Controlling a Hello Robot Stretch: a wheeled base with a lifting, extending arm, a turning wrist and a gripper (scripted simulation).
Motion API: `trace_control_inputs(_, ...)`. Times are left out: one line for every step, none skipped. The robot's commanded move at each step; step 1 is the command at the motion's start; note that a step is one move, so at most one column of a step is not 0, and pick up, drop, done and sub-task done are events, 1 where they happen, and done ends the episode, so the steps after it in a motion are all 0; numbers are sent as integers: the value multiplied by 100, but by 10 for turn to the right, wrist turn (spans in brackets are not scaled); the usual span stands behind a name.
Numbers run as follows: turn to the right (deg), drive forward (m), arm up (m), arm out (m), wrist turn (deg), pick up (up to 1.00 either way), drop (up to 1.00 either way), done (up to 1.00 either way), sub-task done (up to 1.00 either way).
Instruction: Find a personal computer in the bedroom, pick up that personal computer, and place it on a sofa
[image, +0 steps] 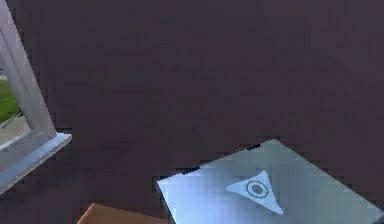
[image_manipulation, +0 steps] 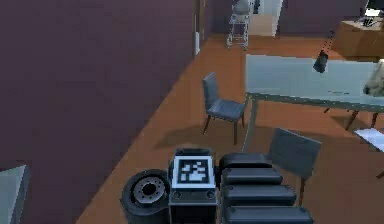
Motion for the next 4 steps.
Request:
trace_control_inputs(-270,0,0,0,0,0,0,0,0)
trace_control_inputs(0,20,0,0,0,0,0,0,0)
trace_control_inputs(-450,0,0,0,0,0,0,0,0)
trace_control_inputs(-30,0,0,0,0,0,0,0,0)
